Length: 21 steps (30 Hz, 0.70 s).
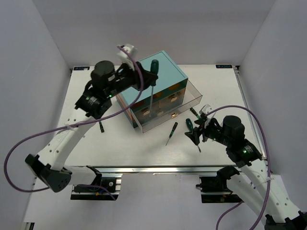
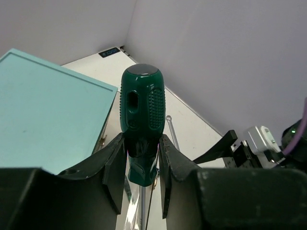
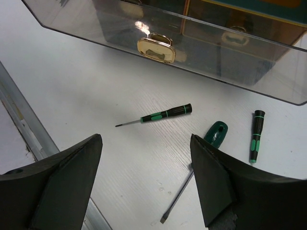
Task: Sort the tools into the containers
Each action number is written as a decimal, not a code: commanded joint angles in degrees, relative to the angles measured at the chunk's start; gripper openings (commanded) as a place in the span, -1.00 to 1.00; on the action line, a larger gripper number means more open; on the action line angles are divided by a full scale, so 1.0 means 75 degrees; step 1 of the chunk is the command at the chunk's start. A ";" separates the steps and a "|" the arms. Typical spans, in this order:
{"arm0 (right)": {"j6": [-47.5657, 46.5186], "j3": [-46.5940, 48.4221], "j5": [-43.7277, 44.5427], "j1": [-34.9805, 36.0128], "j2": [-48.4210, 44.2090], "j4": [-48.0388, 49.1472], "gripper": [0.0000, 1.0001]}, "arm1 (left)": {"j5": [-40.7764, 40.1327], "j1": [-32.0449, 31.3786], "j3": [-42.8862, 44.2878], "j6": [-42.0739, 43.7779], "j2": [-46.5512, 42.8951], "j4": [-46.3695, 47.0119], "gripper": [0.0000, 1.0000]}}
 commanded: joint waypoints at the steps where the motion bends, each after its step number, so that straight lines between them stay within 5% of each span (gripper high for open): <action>1: -0.0067 -0.0114 0.0241 -0.0021 -0.0258 -0.0064 0.59 | -0.1291 -0.0665 0.0738 0.0889 0.0317 -0.0334 -1.00; 7: 0.0249 -0.0114 0.0300 -0.0021 -0.0376 -0.0158 0.60 | -0.2323 -0.1100 0.1008 0.2026 0.0940 -0.0639 -1.00; 21: 0.0694 -0.0032 0.0604 -0.0021 0.0056 -0.0217 0.78 | -0.1678 -0.1755 0.0716 0.3621 0.1644 -0.1776 -0.96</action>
